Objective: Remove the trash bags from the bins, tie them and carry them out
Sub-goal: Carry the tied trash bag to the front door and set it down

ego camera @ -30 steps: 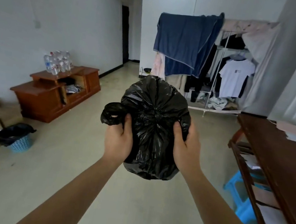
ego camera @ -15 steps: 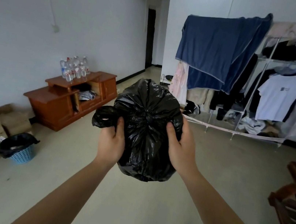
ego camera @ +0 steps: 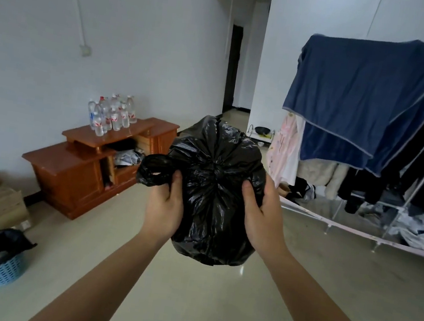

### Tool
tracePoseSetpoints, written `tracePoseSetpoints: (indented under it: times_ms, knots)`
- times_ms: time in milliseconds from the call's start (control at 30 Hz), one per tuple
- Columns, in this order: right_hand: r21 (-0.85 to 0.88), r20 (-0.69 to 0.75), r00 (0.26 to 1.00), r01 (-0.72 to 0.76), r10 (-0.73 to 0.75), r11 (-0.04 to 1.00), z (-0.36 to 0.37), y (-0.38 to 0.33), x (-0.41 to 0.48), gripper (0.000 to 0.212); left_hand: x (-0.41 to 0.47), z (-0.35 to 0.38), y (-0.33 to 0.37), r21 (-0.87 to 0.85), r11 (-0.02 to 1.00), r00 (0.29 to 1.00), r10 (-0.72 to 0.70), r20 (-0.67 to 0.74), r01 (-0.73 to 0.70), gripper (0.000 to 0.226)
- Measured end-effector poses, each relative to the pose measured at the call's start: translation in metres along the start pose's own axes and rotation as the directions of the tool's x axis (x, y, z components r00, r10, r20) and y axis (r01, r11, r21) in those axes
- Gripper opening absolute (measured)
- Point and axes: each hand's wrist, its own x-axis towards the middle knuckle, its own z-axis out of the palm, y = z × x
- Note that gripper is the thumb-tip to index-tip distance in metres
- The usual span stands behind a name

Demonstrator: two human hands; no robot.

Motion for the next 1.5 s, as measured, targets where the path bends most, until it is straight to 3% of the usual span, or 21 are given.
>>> tracePoseSetpoints:
  times_ms: [400,567,733,1000,1333,1500]
  knots:
    - [-0.011,-0.105,0.994,-0.009,0.008,1.000,0.067,0.192,0.285,0.043,0.291,0.185,-0.120,0.037,0.999,0.997,0.015,0.070,-0.017,0.022]
    - [0.007,-0.027,0.999,-0.034,0.034,0.999,0.099,0.266,0.459,0.042,0.448,0.263,-0.156,0.027,0.997,0.997,0.068,0.037,-0.069,0.017]
    - [0.035,0.060,0.998,-0.027,0.025,0.999,0.168,0.312,0.588,0.041,0.583,0.291,-0.208,0.069,0.997,0.998,0.035,-0.054,-0.031,0.033]
    - [0.014,0.115,0.993,-0.042,0.040,0.999,0.300,0.428,0.778,0.044,0.798,0.338,-0.344,0.035,0.999,0.996,-0.015,-0.091,0.018,0.038]
    - [-0.051,0.011,0.997,-0.070,0.071,0.996,0.408,0.533,1.009,0.046,1.070,0.420,-0.435,0.068,0.997,1.000,-0.029,-0.002,0.029,0.028]
    - [-0.040,-0.036,0.996,-0.081,0.080,0.996,0.458,0.624,1.121,0.047,1.192,0.488,-0.501,0.048,0.997,0.998,-0.054,0.035,0.052,0.033]
